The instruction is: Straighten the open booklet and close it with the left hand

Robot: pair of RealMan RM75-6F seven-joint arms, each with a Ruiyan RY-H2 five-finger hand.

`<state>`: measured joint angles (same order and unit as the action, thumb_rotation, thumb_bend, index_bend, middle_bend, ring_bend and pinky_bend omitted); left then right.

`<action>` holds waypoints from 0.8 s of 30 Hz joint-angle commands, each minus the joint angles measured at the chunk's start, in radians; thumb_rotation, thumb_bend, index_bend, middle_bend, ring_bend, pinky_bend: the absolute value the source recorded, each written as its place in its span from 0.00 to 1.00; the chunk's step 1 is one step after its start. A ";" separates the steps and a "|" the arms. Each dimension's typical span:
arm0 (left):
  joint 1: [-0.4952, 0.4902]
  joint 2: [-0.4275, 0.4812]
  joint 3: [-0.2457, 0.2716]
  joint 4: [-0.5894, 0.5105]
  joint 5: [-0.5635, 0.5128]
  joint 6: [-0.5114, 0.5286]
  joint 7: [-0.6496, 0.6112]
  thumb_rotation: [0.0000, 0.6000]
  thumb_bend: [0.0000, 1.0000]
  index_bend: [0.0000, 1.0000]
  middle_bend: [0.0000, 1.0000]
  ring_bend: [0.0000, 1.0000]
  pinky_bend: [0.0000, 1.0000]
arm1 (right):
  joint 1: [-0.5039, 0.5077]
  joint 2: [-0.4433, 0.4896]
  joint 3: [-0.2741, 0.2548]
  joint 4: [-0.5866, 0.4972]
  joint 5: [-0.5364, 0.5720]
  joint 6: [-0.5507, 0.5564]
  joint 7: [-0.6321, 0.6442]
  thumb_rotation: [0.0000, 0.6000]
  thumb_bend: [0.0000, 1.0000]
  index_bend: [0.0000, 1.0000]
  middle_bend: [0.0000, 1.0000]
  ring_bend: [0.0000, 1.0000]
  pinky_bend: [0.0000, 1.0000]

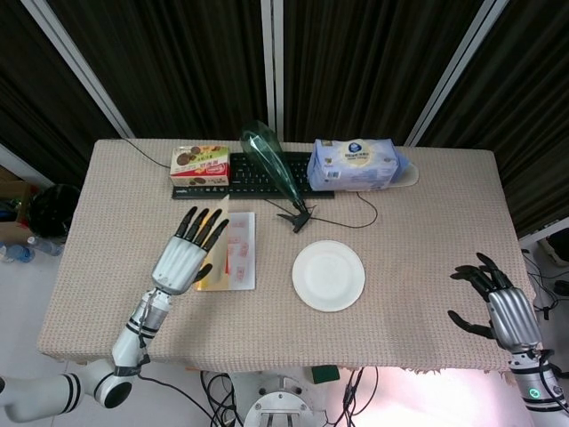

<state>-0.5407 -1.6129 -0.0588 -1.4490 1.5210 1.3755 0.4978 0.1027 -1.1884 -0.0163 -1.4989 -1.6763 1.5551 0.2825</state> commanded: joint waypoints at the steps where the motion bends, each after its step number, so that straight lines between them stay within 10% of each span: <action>1: -0.031 -0.023 -0.013 -0.004 0.002 -0.051 0.007 1.00 0.14 0.04 0.00 0.00 0.04 | -0.005 0.000 -0.001 0.005 0.004 0.005 0.006 1.00 0.15 0.34 0.25 0.06 0.22; 12: -0.080 -0.074 -0.072 0.010 -0.095 -0.175 -0.007 1.00 0.14 0.04 0.00 0.00 0.04 | -0.017 0.001 -0.003 0.020 0.010 0.014 0.025 1.00 0.15 0.34 0.25 0.06 0.22; 24: 0.109 0.340 -0.049 -0.263 -0.342 -0.191 -0.188 1.00 0.14 0.05 0.00 0.00 0.04 | -0.002 0.041 0.011 0.011 0.043 -0.033 -0.027 1.00 0.15 0.35 0.24 0.06 0.22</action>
<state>-0.5020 -1.3773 -0.1295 -1.6445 1.2406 1.1833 0.3842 0.0995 -1.1500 -0.0085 -1.4867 -1.6357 1.5216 0.2597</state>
